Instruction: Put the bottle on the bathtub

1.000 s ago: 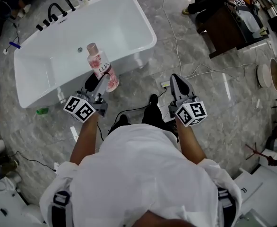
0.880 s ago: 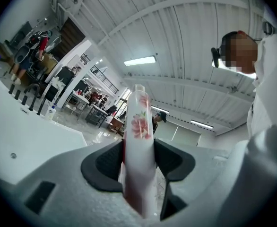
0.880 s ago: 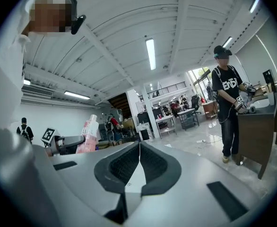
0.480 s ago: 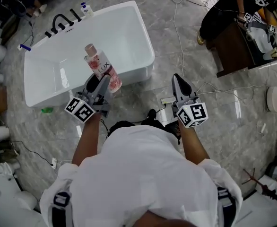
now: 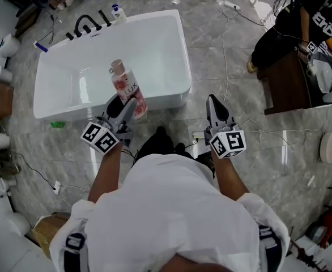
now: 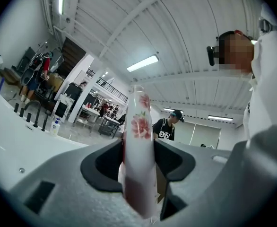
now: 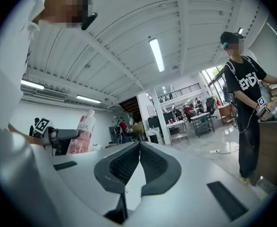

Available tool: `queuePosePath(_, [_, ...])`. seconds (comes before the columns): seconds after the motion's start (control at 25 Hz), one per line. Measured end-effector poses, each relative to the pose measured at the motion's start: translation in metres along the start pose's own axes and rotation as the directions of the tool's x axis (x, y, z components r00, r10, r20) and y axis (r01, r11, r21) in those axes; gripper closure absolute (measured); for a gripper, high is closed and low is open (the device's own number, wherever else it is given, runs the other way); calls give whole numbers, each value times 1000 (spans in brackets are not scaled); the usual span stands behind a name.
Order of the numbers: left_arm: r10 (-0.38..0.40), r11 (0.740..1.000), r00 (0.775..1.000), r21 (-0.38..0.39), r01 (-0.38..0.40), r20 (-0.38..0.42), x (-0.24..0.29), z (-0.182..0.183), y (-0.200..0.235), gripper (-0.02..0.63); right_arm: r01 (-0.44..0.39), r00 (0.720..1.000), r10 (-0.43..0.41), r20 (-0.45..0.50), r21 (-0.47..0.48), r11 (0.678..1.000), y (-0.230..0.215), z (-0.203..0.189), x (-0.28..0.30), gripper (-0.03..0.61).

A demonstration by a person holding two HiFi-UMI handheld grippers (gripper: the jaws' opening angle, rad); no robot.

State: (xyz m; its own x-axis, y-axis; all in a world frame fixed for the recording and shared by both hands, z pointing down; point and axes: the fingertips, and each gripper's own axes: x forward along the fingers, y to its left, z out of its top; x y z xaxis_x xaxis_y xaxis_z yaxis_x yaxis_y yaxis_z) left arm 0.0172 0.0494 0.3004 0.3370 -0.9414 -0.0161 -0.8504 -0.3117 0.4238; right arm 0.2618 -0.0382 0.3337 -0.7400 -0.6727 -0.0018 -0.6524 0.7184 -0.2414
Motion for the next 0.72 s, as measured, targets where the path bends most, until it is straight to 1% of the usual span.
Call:
queuePosePath(0.16, [21, 999, 1000, 28, -22, 7, 9, 3, 14, 403, -61, 998, 61, 14, -38, 997, 3, 9, 26, 563])
queuePosePath(0.28, [24, 1000, 999, 17, -24, 25, 12, 0, 27, 403, -90, 996, 91, 15, -68, 994, 6, 10, 41, 563])
queuePosePath(0.4, [25, 1000, 999, 3, -25, 31, 25, -2, 50, 403, -102, 995, 102, -4, -69, 992, 3, 6, 66, 563])
queuePosePath(0.52, [15, 1000, 999, 5, -15, 37, 52, 10, 75, 403, -133, 991, 132, -14, -86, 987, -1, 16, 103, 563])
queuePosePath(0.72, [23, 999, 997, -29, -21, 73, 90, 34, 118, 403, -171, 985, 167, -42, -116, 979, -8, 30, 170, 564])
